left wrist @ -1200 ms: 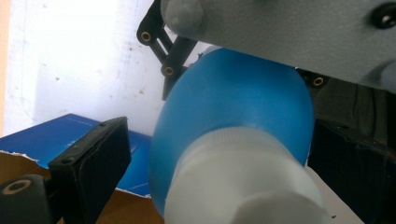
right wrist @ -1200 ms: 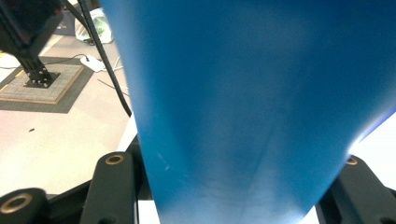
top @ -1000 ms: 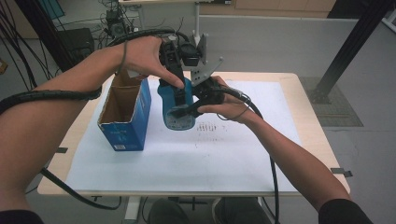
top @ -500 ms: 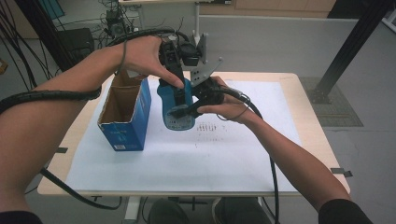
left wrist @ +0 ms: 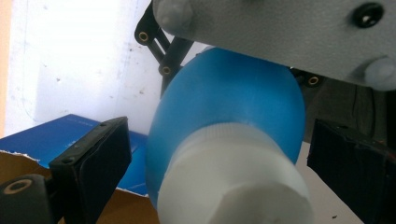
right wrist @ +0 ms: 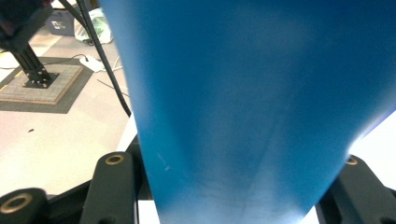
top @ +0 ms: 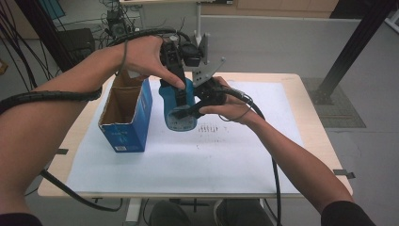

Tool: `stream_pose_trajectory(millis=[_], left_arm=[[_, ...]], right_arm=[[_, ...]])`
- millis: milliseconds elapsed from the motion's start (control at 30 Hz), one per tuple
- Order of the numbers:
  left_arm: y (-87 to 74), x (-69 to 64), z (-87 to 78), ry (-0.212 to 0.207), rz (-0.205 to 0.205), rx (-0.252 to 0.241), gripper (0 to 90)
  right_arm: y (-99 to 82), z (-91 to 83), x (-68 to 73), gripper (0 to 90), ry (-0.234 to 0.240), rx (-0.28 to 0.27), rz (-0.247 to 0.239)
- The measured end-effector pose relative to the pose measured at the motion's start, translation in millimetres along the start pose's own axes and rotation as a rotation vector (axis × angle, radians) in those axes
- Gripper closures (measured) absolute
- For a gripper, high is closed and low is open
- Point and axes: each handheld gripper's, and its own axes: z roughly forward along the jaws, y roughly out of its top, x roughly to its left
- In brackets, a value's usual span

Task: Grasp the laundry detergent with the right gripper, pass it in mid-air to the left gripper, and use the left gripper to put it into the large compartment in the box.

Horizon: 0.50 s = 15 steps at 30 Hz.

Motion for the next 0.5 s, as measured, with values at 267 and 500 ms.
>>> stream_pose_trajectory(millis=[267, 500], left_arm=[[0.0, -0.4, -0.8, 0.002, 0.004, 0.004, 6.8], [0.8, -0.3, -1.4, 0.007, 0.009, 0.006, 7.6]], right_arm=[[0.0, -0.4, 0.5, 44.3, 0.001, 0.004, 0.007], [0.0, -1.6, 0.4, 44.3, 0.004, 0.004, 0.014]])
